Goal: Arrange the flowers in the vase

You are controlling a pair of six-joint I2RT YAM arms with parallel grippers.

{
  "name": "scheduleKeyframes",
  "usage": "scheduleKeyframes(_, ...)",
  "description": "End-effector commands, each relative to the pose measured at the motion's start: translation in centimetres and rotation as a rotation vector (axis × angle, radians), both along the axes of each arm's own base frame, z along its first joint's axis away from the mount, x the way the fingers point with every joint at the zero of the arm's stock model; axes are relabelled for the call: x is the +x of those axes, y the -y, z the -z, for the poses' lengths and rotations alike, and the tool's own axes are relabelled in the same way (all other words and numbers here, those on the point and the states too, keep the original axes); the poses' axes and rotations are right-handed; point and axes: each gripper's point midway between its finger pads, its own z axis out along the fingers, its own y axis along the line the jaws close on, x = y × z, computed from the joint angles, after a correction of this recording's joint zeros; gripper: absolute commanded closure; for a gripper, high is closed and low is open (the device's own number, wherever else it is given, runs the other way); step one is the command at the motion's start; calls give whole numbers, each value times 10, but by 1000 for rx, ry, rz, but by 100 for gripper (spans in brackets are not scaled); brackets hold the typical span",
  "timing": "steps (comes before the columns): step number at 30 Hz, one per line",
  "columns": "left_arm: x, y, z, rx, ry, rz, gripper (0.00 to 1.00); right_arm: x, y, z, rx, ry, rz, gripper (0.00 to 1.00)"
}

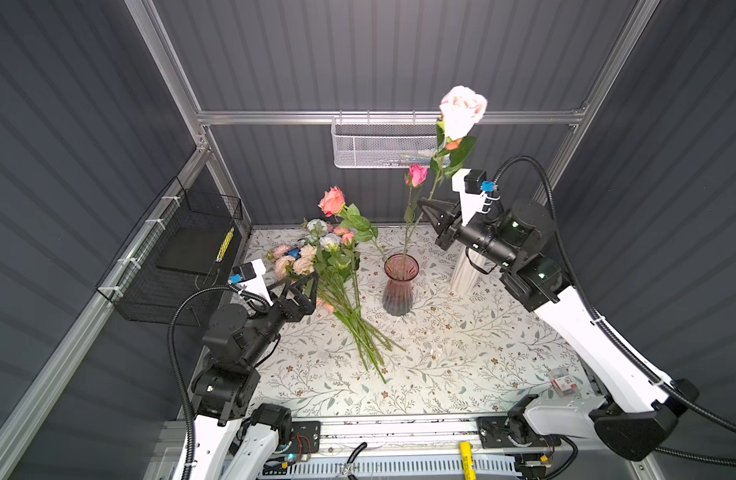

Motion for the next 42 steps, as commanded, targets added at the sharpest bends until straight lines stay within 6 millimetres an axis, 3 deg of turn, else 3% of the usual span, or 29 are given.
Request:
scheduleKeyframes(1, -2, -5, 5, -9, -13, -27, 0, 23, 4, 1, -23, 40, 65, 100)
scheduleKeyframes(5, 0, -4, 17, -22, -46, -25, 0, 47, 0, 39, -25, -29, 77, 100)
scheduleKeyframes(9, 4, 0, 32, -32, -87, -8, 0, 68, -3, 93, -39, -152, 103, 99)
scheduleKeyframes(13, 7, 2, 41, -31, -111, -1, 0, 75, -5, 131, -43, -311, 102, 84)
scheduleKeyframes(16, 10, 3, 47, -42, -125, -2, 0, 71, -7, 146, -51, -398, 79, 72)
scheduleKeyframes(21, 17, 8, 54, -45, -157, 13, 0, 57, 3, 144, 7, -426, 68, 46)
scheduleKeyframes(28, 25, 11, 66, -42, -203, 12, 1, 10, 16, 122, 101, -410, -20, 32)
scheduleKeyframes(30, 29, 12, 74, -33, -225, 17, 6, -4, 20, 118, 127, -408, -39, 29)
scheduleKeyframes(34, 44, 17, 107, -19, -311, 19, 30, -34, 33, 111, 183, -396, -71, 29)
scheduleKeyframes(39, 68, 30, 165, -38, -437, 42, 47, -62, 45, 108, 209, -387, -91, 31)
scheduleKeyframes(42, 82, 31, 202, -46, -506, 18, 49, -72, 52, 103, 224, -366, -87, 32)
